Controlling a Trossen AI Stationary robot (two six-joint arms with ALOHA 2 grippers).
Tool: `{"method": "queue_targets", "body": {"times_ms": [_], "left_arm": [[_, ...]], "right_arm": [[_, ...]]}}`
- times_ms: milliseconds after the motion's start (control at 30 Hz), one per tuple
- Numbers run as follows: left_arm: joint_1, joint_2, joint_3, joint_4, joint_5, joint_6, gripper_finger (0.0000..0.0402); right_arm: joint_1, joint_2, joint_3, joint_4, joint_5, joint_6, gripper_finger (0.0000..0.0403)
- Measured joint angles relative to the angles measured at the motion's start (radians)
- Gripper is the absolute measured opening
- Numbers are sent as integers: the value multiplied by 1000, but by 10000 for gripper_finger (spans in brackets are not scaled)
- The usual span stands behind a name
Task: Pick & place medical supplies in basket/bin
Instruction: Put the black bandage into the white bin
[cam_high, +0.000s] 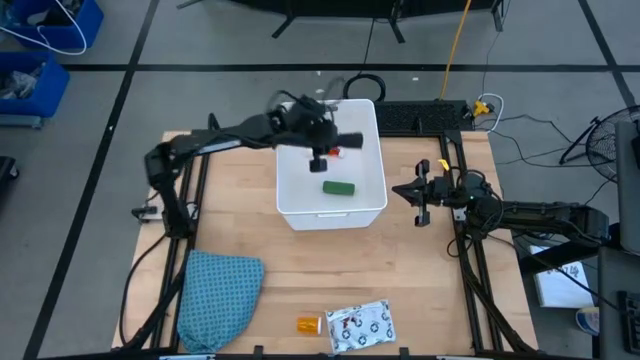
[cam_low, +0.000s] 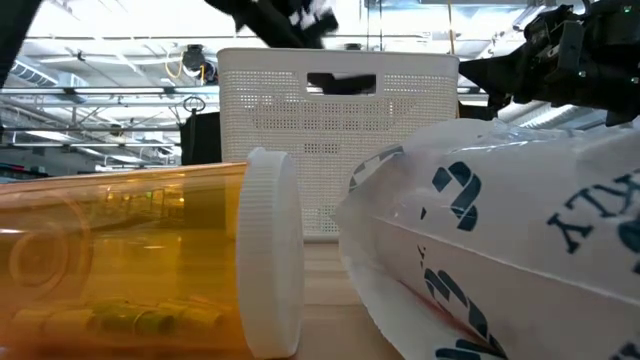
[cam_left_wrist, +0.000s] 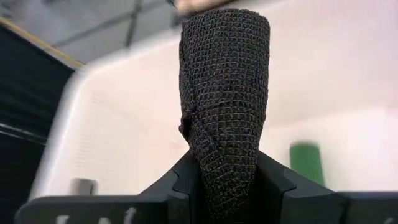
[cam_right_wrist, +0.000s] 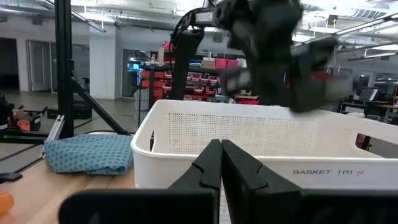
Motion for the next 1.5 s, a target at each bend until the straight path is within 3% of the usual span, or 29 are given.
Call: {"method": "queue_targets", "body": {"times_ms": [167,400,833,1500], "left_arm": [[0,100,-4,6,19,50,93],[6,182,-4,2,89,-81,93],[12,285,-4,-16,159,-145,93],[34,386,-3,-97,148,-220,93]], "right_arm": [[0,0,0,-9,-1,1,0],[0,0,0,-37,-2,12,0],[0,0,0,-41,-3,28,0],[0,0,0,-40,-3,28,0]]}}
